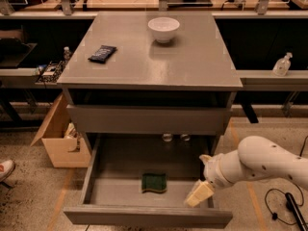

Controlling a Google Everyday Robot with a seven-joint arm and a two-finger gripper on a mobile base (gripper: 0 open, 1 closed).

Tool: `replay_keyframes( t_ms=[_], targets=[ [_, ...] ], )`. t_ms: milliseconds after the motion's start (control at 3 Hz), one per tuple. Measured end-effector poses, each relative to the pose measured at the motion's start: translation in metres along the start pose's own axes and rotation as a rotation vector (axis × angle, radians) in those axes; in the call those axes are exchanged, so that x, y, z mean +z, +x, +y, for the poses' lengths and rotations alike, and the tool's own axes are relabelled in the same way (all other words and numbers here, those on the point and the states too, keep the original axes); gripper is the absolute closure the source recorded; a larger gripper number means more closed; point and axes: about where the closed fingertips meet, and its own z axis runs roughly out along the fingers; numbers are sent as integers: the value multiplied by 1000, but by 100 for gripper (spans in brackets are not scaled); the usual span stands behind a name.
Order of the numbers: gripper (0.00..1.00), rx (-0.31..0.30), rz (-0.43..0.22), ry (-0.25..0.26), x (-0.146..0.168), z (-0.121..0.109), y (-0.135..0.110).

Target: Pick sponge from middle drawer and place on counter

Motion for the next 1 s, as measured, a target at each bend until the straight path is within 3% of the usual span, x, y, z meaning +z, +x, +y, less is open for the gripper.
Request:
replay_keyframes(
  t_ms=[333, 1000],
  targets=[
    [0, 9, -35, 63, 11, -18, -4],
    [0, 16, -67, 48, 28, -21, -6]
  ],
)
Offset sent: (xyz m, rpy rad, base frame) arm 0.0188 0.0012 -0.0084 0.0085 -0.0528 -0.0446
